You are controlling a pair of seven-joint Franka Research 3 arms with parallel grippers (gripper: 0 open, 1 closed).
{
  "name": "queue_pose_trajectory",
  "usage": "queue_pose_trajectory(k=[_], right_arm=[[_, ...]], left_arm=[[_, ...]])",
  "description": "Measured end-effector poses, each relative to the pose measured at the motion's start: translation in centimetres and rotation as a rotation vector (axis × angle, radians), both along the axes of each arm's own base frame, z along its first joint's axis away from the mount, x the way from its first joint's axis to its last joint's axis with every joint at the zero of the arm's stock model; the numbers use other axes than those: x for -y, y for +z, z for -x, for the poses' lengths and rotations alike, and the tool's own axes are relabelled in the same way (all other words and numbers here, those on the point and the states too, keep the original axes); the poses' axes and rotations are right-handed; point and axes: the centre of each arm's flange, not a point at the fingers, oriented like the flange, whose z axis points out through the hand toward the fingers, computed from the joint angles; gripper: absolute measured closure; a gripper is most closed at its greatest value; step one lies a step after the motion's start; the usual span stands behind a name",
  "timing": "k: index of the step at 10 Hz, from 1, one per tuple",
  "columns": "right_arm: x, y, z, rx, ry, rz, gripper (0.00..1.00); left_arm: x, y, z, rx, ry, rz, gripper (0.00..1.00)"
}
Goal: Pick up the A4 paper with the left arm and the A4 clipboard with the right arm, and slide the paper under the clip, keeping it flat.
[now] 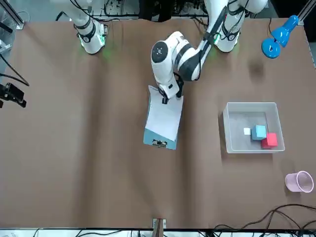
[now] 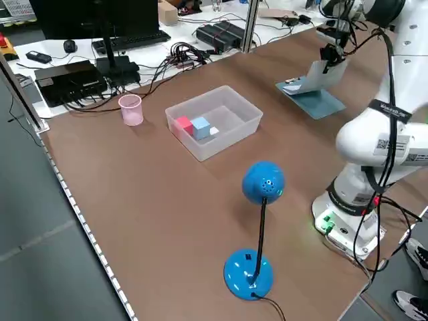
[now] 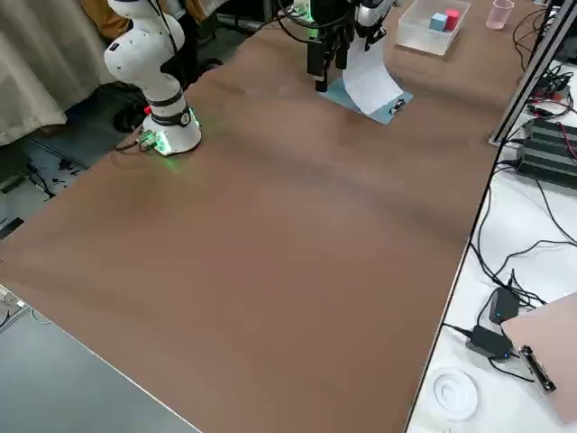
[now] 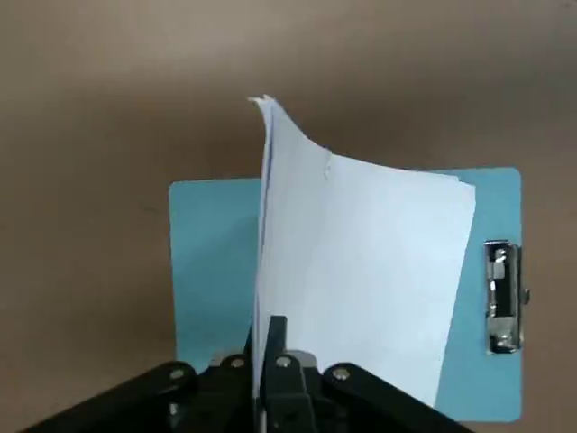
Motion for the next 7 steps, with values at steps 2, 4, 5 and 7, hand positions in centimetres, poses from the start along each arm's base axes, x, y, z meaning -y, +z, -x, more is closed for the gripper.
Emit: queue_pose_trajectory(k=[2,4,5,7], right_arm=[[0.0,0.0,0.0,0.0,0.0,0.0,0.0],[0.0,0.0,0.0,0.0,0.0,0.0,0.0],[0.0,0.0,0.0,0.0,0.0,0.0,0.0],[0.0,-0.1,0.0,-0.001,0.0,0.0,0.0]], left_arm=[[-0.4,0.5,-1.2,0.007,0.066,0.05,0.99],[-0.3,0.4,-1.5,0.003,0.085,0.075,0.99],[-0.1,0.3,-1.6,0.007,0.085,0.084,0.99],[0.4,-0.3,-1.7,0.009,0.083,0.091,0.99]])
